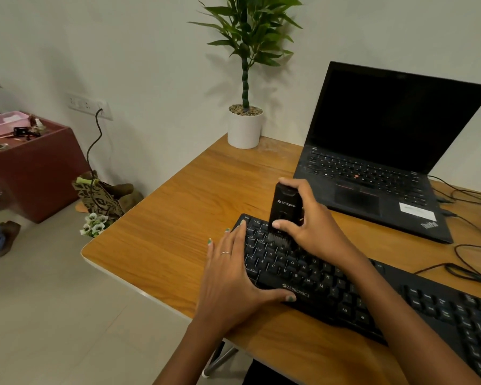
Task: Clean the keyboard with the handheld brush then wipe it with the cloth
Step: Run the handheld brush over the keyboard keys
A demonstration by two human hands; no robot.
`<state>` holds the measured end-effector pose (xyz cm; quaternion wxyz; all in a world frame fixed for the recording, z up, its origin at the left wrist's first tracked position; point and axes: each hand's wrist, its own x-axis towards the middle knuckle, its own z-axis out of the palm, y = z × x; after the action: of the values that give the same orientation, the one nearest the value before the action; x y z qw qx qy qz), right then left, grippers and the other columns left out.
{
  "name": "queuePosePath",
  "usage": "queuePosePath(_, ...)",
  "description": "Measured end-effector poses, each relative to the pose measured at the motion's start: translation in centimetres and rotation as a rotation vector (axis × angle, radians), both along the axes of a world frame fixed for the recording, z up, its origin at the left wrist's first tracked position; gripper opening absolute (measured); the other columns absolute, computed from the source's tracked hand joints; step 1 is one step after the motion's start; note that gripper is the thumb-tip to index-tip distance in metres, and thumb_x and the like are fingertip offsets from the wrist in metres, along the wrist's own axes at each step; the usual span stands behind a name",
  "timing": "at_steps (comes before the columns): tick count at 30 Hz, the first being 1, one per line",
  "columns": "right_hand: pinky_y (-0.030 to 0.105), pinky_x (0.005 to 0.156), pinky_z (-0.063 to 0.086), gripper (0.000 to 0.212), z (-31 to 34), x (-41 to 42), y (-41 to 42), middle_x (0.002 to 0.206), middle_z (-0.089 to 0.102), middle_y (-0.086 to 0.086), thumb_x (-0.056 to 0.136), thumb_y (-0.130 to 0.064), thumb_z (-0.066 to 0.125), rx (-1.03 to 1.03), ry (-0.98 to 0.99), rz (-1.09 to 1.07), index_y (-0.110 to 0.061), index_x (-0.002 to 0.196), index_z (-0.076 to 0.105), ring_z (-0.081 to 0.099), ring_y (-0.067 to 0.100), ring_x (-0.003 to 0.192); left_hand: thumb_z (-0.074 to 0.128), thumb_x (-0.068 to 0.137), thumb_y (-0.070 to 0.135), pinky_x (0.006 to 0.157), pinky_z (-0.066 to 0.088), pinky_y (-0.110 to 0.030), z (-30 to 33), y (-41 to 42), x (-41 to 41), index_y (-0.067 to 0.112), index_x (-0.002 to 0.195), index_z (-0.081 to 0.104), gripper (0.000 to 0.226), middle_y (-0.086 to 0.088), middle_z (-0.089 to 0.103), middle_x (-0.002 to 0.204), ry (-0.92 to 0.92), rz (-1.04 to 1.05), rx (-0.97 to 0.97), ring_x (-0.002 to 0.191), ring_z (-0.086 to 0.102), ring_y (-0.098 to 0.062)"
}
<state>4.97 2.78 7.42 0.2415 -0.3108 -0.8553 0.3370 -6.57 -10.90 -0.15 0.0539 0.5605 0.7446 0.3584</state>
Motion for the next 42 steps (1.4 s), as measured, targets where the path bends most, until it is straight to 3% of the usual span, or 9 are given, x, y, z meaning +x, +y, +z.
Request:
queuePosePath(3, 0.033, 0.075, 0.058, 0.071, 0.1, -0.3, -0.6, 0.112, 0.051, -0.021, 0.08, -0.015, 0.074, -0.068, 0.023, 0.095, -0.049, 0.128, 0.033, 0.06, 0.006, 0.094, 0.049, 0.047, 0.096, 0.118, -0.001, -0.039, 0.1, 0.0, -0.1, 0.02, 0.153, 0.01, 0.136, 0.008, 0.022, 0.156, 0.001, 0.001, 0.009, 0.145, 0.013, -0.01)
queuePosePath(7, 0.04, 0.072, 0.058, 0.071, -0.4, -0.3, 1.3, 0.11, 0.058, -0.003, 0.081, -0.016, 0.073, -0.003, 0.047, -0.066, -0.044, 0.129, 0.029, 0.062, 0.014, 0.089, 0.047, 0.046, 0.098, 0.117, -0.005, -0.035, 0.1, 0.0, -0.1, 0.021, 0.153, 0.011, 0.137, 0.009, 0.02, 0.156, 0.012, 0.004, 0.002, 0.145, 0.011, -0.01)
queuePosePath(11, 0.036, 0.074, 0.059, 0.071, -0.1, -0.4, 1.2, 0.112, 0.051, -0.016, 0.08, -0.012, 0.074, -0.071, 0.054, 0.063, -0.043, 0.129, 0.034, 0.061, 0.012, 0.094, 0.045, 0.046, 0.099, 0.116, -0.005, -0.034, 0.1, 0.0, -0.2, 0.021, 0.153, 0.011, 0.137, 0.009, 0.02, 0.156, 0.018, 0.012, 0.008, 0.145, 0.012, -0.01)
queuePosePath(20, 0.028, 0.077, 0.056, 0.072, -1.4, -2.4, 1.7, 0.11, 0.052, -0.013, 0.08, -0.012, 0.073, 0.036, 0.132, -0.012, -0.039, 0.134, 0.032, 0.059, 0.011, 0.098, 0.043, 0.045, 0.1, 0.117, -0.002, -0.037, 0.2, 0.1, -0.1, 0.021, 0.153, 0.01, 0.138, 0.009, 0.02, 0.156, 0.019, 0.013, -0.012, 0.145, 0.012, -0.009)
queuePosePath(23, 0.035, 0.073, 0.058, 0.072, -0.1, -0.7, 3.3, 0.11, 0.054, -0.006, 0.08, -0.013, 0.073, -0.034, -0.008, 0.019, -0.039, 0.131, 0.03, 0.062, 0.015, 0.091, 0.043, 0.044, 0.1, 0.117, -0.004, -0.035, 0.3, 0.0, -0.1, 0.022, 0.153, 0.008, 0.139, 0.009, 0.018, 0.156, 0.02, 0.013, -0.02, 0.145, 0.01, -0.009)
queuePosePath(25, 0.026, 0.067, 0.055, 0.072, 0.7, -0.1, 4.1, 0.113, 0.056, 0.003, 0.079, -0.015, 0.075, -0.024, -0.134, 0.028, -0.038, 0.13, 0.029, 0.061, 0.011, 0.086, 0.046, 0.044, 0.099, 0.117, -0.005, -0.033, 0.3, 0.0, -0.1, 0.023, 0.153, 0.006, 0.139, 0.01, 0.017, 0.157, 0.019, 0.012, -0.023, 0.145, 0.01, -0.008)
queuePosePath(32, 0.035, 0.076, 0.057, 0.074, -0.9, -2.7, 1.8, 0.117, 0.051, -0.007, 0.078, -0.013, 0.075, 0.087, 0.058, 0.029, -0.038, 0.133, 0.031, 0.059, 0.014, 0.097, 0.045, 0.045, 0.099, 0.116, -0.003, -0.033, 0.2, 0.1, -0.1, 0.023, 0.153, 0.009, 0.137, 0.01, 0.019, 0.156, 0.017, 0.006, -0.022, 0.144, 0.013, -0.008)
queuePosePath(37, 0.033, 0.076, 0.057, 0.073, 1.3, -0.3, 3.9, 0.116, 0.052, 0.0, 0.077, -0.014, 0.076, 0.016, -0.188, 0.072, -0.036, 0.129, 0.03, 0.06, 0.017, 0.096, 0.047, 0.044, 0.098, 0.117, -0.003, -0.033, 0.2, 0.1, -0.1, 0.023, 0.153, 0.007, 0.138, 0.011, 0.017, 0.156, 0.013, 0.008, -0.022, 0.145, 0.011, -0.008)
queuePosePath(42, 0.034, 0.079, 0.056, 0.075, -0.6, -3.5, 1.7, 0.118, 0.049, -0.009, 0.076, -0.013, 0.076, 0.067, 0.026, 0.042, -0.037, 0.132, 0.032, 0.057, 0.012, 0.098, 0.047, 0.045, 0.098, 0.117, -0.002, -0.034, 0.2, 0.2, 0.0, 0.022, 0.153, 0.008, 0.137, 0.01, 0.019, 0.156, 0.019, 0.008, -0.025, 0.144, 0.013, -0.008)
